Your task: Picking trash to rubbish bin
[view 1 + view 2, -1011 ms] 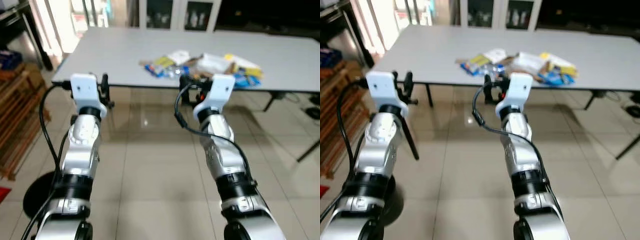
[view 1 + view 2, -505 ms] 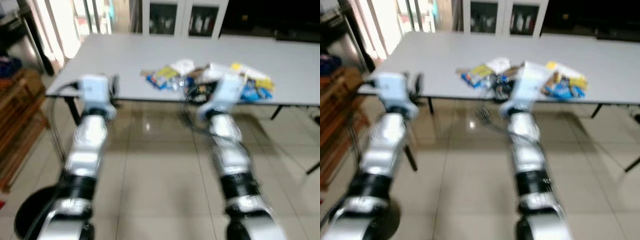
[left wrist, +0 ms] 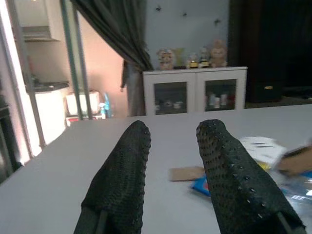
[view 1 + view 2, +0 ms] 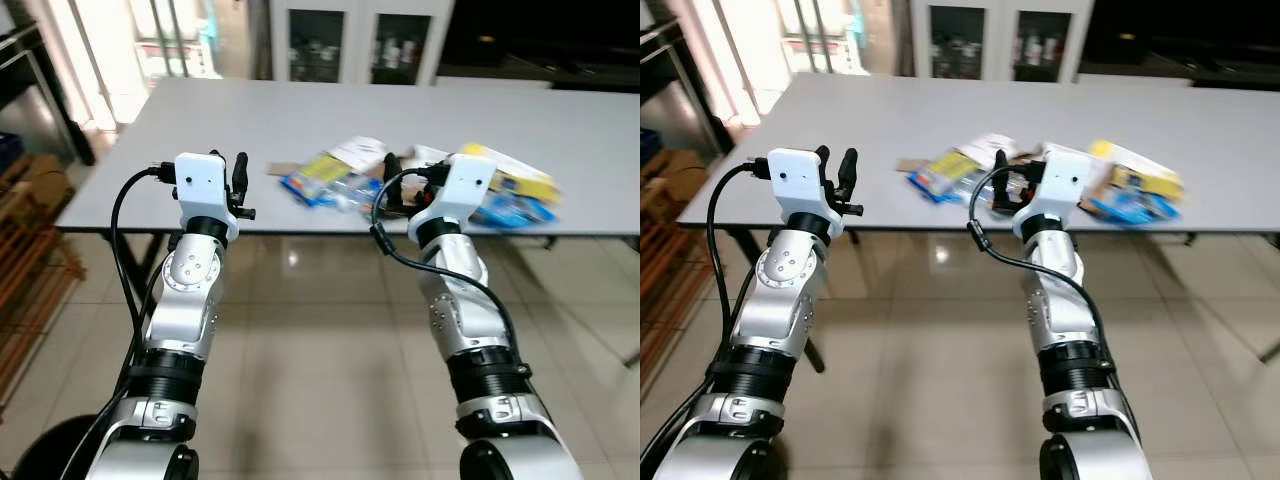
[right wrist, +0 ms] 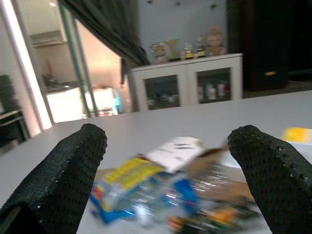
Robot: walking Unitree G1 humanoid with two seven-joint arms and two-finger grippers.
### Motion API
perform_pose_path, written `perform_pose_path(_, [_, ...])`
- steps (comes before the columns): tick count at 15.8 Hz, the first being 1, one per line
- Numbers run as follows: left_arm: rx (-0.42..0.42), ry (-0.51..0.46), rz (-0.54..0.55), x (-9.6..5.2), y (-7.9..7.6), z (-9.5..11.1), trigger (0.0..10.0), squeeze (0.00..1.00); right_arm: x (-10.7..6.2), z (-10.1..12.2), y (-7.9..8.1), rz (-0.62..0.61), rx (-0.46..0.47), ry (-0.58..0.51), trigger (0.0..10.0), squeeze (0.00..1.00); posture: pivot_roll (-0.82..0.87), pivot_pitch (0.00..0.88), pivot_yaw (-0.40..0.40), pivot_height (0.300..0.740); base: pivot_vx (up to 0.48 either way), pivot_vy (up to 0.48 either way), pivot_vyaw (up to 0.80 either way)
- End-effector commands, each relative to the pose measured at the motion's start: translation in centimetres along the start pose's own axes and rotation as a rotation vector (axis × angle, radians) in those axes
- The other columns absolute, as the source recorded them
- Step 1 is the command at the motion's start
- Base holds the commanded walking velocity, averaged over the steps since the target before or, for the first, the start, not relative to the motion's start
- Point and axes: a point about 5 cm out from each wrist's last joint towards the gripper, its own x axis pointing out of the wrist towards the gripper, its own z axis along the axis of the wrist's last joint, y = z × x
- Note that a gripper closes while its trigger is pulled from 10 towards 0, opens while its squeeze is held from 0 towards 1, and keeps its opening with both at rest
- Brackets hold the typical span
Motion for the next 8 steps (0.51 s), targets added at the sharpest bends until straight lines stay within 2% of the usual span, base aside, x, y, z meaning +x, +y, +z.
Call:
perform_pose_path(1, [0.009, -0.013, 0.012, 0.22, 0.65, 0.45, 10.0, 0.00, 0.27, 0.26, 0.82, 0.025, -0.001, -0.009, 10.0, 0.00, 0.02, 0.000, -0.026, 0.740, 0.480, 0.000, 0.00])
perform_pose_path(8, [0.003, -0.007, 0.026, 0.32, 0.64, 0.45, 10.0, 0.00, 0.22, 0.32, 0.46, 0.010, 0.000, -0.010, 10.0, 0.00, 0.02, 0.000, -0.023, 0.740, 0.480, 0.000, 0.00])
